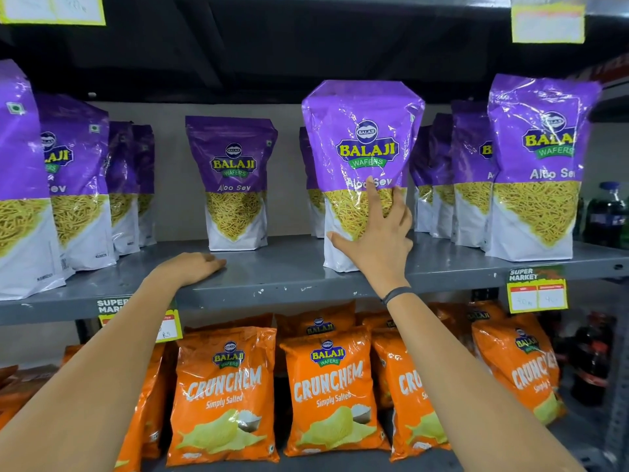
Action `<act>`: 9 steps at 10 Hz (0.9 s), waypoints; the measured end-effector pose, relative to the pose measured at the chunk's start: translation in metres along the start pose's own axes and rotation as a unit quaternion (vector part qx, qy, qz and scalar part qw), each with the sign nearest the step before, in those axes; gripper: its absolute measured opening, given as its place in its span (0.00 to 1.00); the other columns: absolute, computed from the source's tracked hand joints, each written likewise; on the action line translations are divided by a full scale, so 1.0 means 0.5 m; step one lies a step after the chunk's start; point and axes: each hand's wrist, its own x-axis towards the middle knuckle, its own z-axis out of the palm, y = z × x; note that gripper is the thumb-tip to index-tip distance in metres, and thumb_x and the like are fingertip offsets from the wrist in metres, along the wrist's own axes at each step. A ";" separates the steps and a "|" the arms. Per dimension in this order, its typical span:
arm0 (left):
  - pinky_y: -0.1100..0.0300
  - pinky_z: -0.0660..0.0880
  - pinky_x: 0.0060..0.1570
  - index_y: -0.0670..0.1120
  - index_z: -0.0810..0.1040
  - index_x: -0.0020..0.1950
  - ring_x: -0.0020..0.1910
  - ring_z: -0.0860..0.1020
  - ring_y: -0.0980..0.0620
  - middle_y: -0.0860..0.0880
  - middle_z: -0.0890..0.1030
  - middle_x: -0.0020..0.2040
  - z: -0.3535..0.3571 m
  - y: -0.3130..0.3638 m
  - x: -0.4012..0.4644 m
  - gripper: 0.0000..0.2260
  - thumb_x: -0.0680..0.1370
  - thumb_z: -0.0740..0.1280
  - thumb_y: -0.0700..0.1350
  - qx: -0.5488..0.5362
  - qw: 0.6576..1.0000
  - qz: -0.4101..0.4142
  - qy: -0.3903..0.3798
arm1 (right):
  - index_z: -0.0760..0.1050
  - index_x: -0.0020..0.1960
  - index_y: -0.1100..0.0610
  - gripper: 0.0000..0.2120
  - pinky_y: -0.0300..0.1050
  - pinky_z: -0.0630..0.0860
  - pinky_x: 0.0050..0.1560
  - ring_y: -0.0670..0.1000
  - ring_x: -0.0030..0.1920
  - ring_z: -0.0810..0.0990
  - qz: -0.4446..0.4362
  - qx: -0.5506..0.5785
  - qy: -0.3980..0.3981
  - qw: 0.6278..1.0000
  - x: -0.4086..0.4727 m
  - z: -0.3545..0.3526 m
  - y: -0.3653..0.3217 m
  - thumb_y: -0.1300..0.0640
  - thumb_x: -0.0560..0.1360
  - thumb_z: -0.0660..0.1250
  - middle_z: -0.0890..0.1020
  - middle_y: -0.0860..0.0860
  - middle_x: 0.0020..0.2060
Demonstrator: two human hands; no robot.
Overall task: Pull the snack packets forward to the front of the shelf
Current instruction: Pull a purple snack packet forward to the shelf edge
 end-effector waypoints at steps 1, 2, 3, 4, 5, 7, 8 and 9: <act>0.51 0.63 0.70 0.51 0.68 0.72 0.72 0.66 0.41 0.42 0.67 0.74 0.001 -0.006 0.004 0.25 0.79 0.51 0.60 0.000 1.000 -0.003 -0.002 | 0.52 0.76 0.42 0.48 0.67 0.73 0.55 0.62 0.72 0.58 -0.001 0.002 0.003 1.000 -0.002 -0.004 0.000 0.38 0.63 0.74 0.55 0.56 0.75; 0.51 0.63 0.70 0.51 0.67 0.73 0.72 0.66 0.42 0.43 0.66 0.75 0.000 -0.007 0.004 0.25 0.79 0.51 0.60 0.000 1.000 -0.004 -0.007 | 0.51 0.76 0.42 0.48 0.67 0.73 0.55 0.63 0.72 0.58 -0.001 -0.002 0.008 1.000 -0.004 -0.005 0.000 0.37 0.64 0.74 0.55 0.56 0.75; 0.51 0.62 0.70 0.51 0.66 0.73 0.73 0.65 0.42 0.43 0.66 0.75 0.000 -0.003 0.003 0.25 0.79 0.51 0.60 -0.006 1.000 -0.006 -0.006 | 0.51 0.76 0.42 0.48 0.67 0.73 0.55 0.63 0.72 0.58 0.001 -0.009 0.012 1.000 -0.004 -0.005 -0.001 0.37 0.64 0.74 0.54 0.57 0.75; 0.51 0.62 0.70 0.50 0.67 0.73 0.73 0.65 0.41 0.42 0.66 0.75 0.001 -0.002 0.004 0.25 0.79 0.52 0.60 -0.008 1.000 -0.007 -0.003 | 0.51 0.76 0.42 0.48 0.67 0.73 0.56 0.63 0.72 0.57 -0.003 -0.004 0.013 1.000 -0.004 -0.003 0.000 0.38 0.64 0.74 0.54 0.57 0.75; 0.51 0.62 0.70 0.50 0.67 0.73 0.72 0.65 0.41 0.42 0.66 0.75 0.001 -0.002 0.003 0.25 0.79 0.52 0.60 -0.012 1.000 -0.006 -0.002 | 0.51 0.76 0.42 0.48 0.67 0.72 0.56 0.63 0.72 0.57 -0.004 -0.004 0.015 1.000 -0.004 -0.003 -0.001 0.38 0.64 0.74 0.54 0.57 0.75; 0.51 0.61 0.71 0.50 0.65 0.74 0.73 0.64 0.42 0.42 0.65 0.76 0.001 -0.001 0.003 0.25 0.80 0.52 0.59 -0.012 1.000 -0.008 -0.001 | 0.52 0.76 0.43 0.47 0.68 0.73 0.56 0.63 0.72 0.57 -0.011 -0.004 0.025 1.000 -0.008 0.001 0.000 0.38 0.65 0.73 0.54 0.58 0.76; 0.50 0.61 0.71 0.49 0.65 0.74 0.73 0.65 0.41 0.42 0.65 0.75 0.002 -0.001 0.002 0.25 0.80 0.52 0.59 -0.015 1.000 -0.009 0.004 | 0.51 0.77 0.46 0.48 0.69 0.72 0.58 0.64 0.74 0.55 -0.011 0.002 0.026 1.000 -0.011 0.003 -0.001 0.36 0.65 0.72 0.54 0.59 0.76; 0.50 0.63 0.70 0.49 0.68 0.72 0.71 0.67 0.41 0.42 0.68 0.74 0.002 -0.006 0.005 0.24 0.80 0.53 0.58 -0.016 1.000 -0.009 0.013 | 0.54 0.77 0.49 0.48 0.69 0.67 0.60 0.64 0.75 0.56 -0.018 -0.002 0.071 0.997 -0.017 0.007 -0.008 0.29 0.65 0.66 0.57 0.62 0.75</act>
